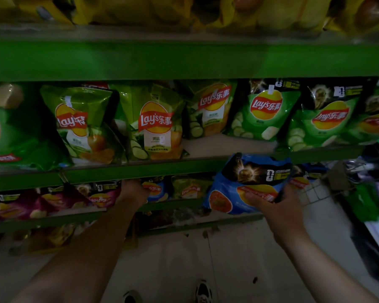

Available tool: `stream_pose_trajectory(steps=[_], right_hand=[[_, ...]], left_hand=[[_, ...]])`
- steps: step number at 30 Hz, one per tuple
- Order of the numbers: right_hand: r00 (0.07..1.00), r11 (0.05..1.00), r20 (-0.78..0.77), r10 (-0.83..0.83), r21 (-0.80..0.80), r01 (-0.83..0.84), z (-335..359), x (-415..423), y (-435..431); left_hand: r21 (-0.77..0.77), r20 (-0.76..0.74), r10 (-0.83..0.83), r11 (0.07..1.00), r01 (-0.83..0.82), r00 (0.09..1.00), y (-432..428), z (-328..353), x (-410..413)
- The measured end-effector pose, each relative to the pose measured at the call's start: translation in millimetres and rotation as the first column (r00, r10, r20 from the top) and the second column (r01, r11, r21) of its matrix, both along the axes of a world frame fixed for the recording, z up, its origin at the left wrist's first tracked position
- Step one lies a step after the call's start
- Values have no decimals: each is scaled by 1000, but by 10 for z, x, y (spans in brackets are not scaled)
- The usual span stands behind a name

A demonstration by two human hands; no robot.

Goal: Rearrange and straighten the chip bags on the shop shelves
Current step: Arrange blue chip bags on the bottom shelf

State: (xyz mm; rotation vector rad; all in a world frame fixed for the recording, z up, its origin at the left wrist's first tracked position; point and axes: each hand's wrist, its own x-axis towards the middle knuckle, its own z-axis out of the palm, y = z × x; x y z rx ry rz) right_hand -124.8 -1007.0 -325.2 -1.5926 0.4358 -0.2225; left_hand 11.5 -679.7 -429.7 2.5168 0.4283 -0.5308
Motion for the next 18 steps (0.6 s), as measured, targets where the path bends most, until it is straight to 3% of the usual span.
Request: stream_pose_trajectory(steps=[2, 5, 9, 12, 18], right_hand=[[1000, 1000, -24, 4, -2, -4, -73, -28, 10], [999, 1000, -51, 6, -7, -6, -176, -56, 17], [994, 999, -105, 22, -29, -25, -365, -82, 63], [988, 997, -136, 71, 5, -71, -562, -80, 72], [975, 997, -218, 45, 64, -32, -970, -172, -56]], left_hand=[[136, -14, -149, 979, 149, 989, -38, -20, -12], [361, 27, -355, 875, 322, 934, -208, -13, -90], [383, 125, -669, 714, 586, 733, -642, -66, -141], [391, 125, -749, 640, 662, 651, -968, -132, -115], [396, -65, -758, 577, 715, 648, -1055, -227, -383]])
